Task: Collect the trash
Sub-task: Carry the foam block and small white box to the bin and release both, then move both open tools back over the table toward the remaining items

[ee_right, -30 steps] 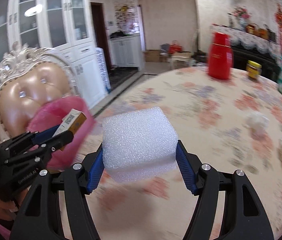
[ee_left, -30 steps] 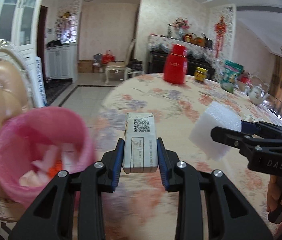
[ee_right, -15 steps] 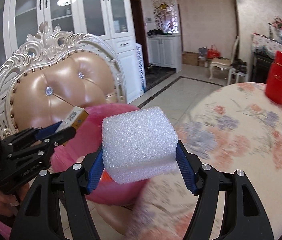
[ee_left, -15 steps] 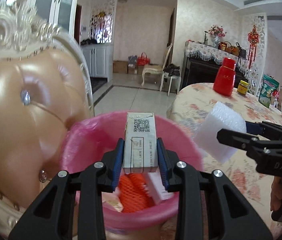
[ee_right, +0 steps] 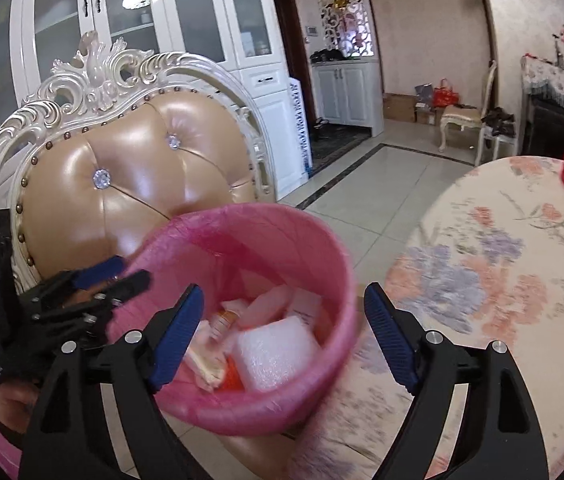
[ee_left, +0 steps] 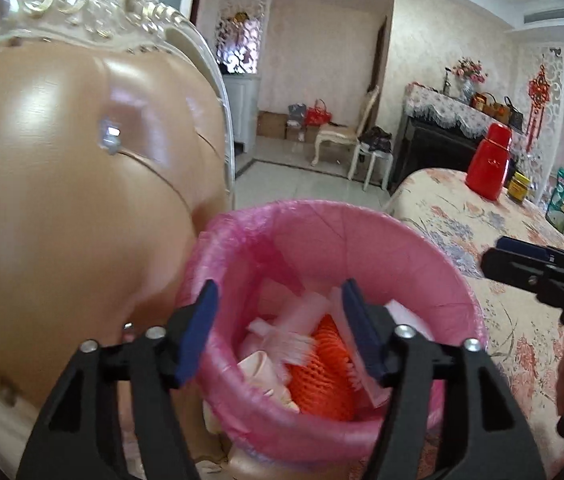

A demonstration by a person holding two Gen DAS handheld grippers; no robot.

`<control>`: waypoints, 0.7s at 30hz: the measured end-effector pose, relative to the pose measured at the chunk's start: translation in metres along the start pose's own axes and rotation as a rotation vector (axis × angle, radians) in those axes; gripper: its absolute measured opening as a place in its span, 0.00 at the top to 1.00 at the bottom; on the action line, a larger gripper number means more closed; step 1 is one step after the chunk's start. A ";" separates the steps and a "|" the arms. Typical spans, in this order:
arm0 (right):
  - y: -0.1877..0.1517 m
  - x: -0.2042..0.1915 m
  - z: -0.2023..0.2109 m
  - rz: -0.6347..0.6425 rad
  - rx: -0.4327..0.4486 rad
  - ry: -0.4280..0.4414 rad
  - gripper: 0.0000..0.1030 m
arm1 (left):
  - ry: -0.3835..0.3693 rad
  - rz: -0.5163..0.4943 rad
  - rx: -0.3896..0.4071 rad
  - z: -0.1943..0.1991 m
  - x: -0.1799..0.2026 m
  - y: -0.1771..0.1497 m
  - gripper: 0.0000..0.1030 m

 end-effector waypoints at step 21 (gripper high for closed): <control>-0.105 0.216 0.250 -0.325 0.130 -0.493 0.22 | -0.446 -0.217 0.016 0.064 0.297 -0.010 0.05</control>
Point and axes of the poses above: each gripper's, at about its wrist camera, not at the fingertips, and z roughly against the way its jaws point, x to its right, y to its top, the point moved 7 cm from there along -z, roughly the way its jaws point, and after that the axes turned 4 degrees about y, right-handed, at the moved point
